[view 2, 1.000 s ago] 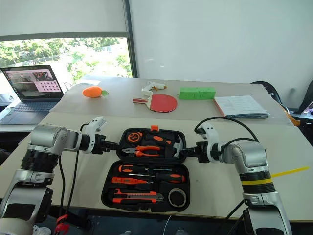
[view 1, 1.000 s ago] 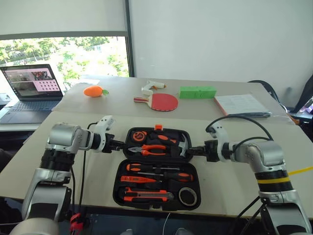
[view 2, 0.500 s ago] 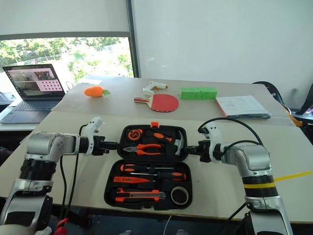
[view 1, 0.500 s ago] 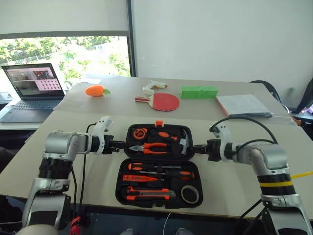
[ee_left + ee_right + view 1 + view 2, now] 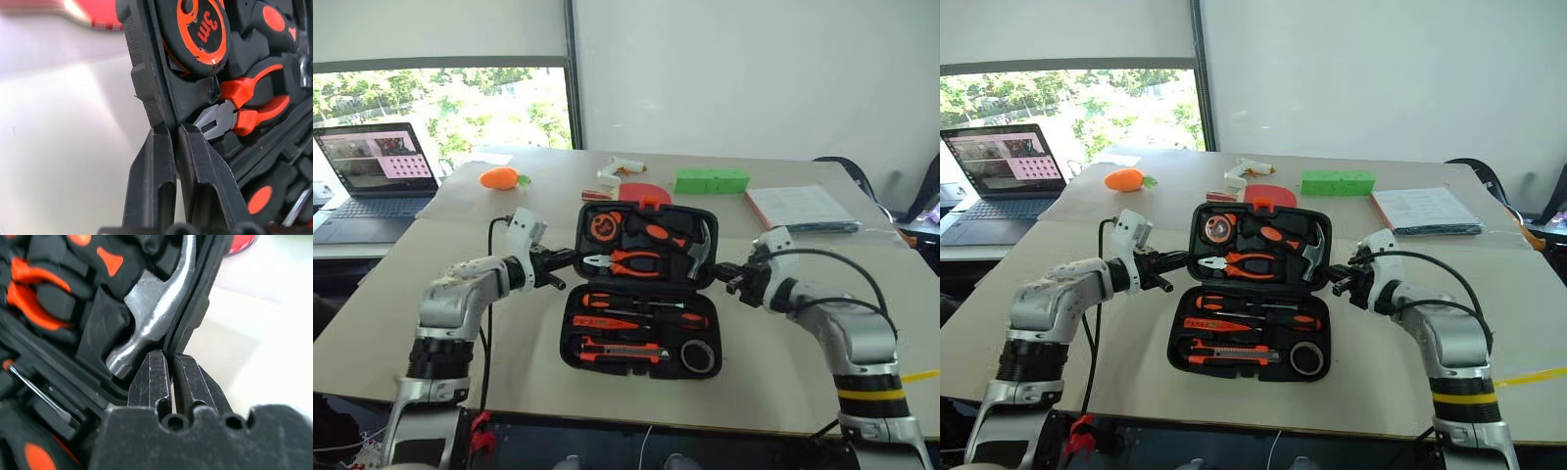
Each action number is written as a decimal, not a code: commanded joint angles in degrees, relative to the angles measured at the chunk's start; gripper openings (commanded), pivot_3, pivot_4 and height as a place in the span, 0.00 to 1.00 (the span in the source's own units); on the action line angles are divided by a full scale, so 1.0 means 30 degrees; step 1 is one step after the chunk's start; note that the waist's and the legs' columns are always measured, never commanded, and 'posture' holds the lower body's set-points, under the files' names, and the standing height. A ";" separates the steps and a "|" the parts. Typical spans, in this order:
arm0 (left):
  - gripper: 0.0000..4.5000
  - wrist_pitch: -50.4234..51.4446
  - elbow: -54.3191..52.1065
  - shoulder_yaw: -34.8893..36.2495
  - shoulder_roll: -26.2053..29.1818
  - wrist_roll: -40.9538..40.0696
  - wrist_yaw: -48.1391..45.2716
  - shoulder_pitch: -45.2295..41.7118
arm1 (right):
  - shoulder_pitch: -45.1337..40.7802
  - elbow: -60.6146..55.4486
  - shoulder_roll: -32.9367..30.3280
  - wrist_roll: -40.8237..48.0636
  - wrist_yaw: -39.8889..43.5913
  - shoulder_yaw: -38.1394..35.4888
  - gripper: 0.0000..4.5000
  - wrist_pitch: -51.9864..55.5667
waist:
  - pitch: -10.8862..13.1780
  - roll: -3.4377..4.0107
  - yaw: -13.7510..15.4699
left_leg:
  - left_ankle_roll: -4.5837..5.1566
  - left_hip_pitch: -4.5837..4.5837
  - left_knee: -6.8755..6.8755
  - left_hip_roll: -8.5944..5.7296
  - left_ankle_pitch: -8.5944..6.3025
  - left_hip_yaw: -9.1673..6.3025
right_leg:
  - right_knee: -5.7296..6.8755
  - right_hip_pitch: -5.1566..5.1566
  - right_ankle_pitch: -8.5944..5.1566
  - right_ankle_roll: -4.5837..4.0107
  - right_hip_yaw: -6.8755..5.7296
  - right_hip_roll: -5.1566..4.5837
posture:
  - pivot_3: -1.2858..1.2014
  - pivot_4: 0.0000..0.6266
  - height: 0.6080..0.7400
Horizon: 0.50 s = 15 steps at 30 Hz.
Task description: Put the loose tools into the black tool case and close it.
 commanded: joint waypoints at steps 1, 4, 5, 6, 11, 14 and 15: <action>0.00 -0.4380 -0.0823 -0.0580 -0.0475 0.1068 0.0314 0.0586 | 0.0747 -0.2121 0.0063 -0.1609 0.0589 0.1138 0.01 -0.5685 | 0.0001 0.0000 0.0000 | 0.0000 -0.0003 -0.0004 -0.0001 0.0000 0.0004 | -0.0004 -0.0003 0.0000 0.0000 0.0003 -0.0001 | 0.52 0.24 0.99; 0.00 -0.6503 -0.0404 -0.0474 -0.0486 0.2070 0.1096 0.1499 | 0.1966 -0.2158 -0.0340 -0.3314 0.0590 0.1670 0.01 -0.9091 | 0.0000 0.0000 -0.0027 | 0.0000 0.0006 0.0004 0.0005 0.0000 0.0016 | 0.0001 -0.0001 0.0000 0.0000 0.0015 0.0001 | 0.52 0.24 0.99; 0.00 -0.7112 -0.0330 -0.0487 -0.0469 0.2287 0.1202 0.1732 | 0.2243 -0.2171 -0.0365 -0.3569 0.0580 0.1726 0.01 -0.9702 | 0.0000 0.0000 -0.0025 | -0.0004 0.0010 0.0007 0.0006 0.0003 0.0015 | 0.0005 0.0003 0.0008 -0.0005 0.0014 0.0002 | 0.52 0.24 0.99; 0.00 -0.7553 -0.0321 -0.0493 -0.0464 0.2441 0.1301 0.1976 | 0.2501 -0.2208 -0.0341 -0.3687 0.0501 0.1720 0.01 -1.0080 | 0.0000 0.0000 -0.0046 | -0.0005 0.0020 0.0008 0.0005 0.0004 0.0015 | 0.0007 0.0006 0.0008 -0.0005 0.0015 0.0002 | 0.52 0.24 0.99; 0.00 -0.8830 -0.1283 -0.0182 -0.0059 0.2749 0.1543 0.4075 | 0.4896 -0.2495 -0.0922 -0.5433 0.0194 0.1732 0.01 -1.4179 | -0.0005 0.0007 -0.0072 | -0.0006 0.0076 0.0005 0.0023 0.0005 0.0020 | 0.0013 0.0048 0.0015 -0.0015 0.0020 0.0018 | 0.52 0.24 0.99; 0.00 -0.8423 -0.2242 0.0318 0.0429 0.2362 0.1396 0.5174 | 0.5641 -0.2327 -0.1227 -0.6108 -0.0168 0.1524 0.01 -1.5608 | -0.0006 0.0009 -0.0153 | -0.0004 0.0151 -0.0014 0.0032 0.0002 0.0037 | 0.0007 0.0096 0.0013 -0.0015 0.0034 0.0020 | 0.52 0.24 0.99; 0.00 -0.8338 -0.2484 0.0495 0.0608 0.2267 0.1371 0.5462 | 0.5835 -0.2279 -0.1320 -0.6278 -0.0258 0.1453 0.01 -1.6010 | -0.0006 0.0008 -0.0170 | -0.0004 0.0167 -0.0013 0.0032 0.0003 0.0037 | 0.0011 0.0110 0.0014 -0.0015 0.0037 0.0020 | 0.52 0.24 0.99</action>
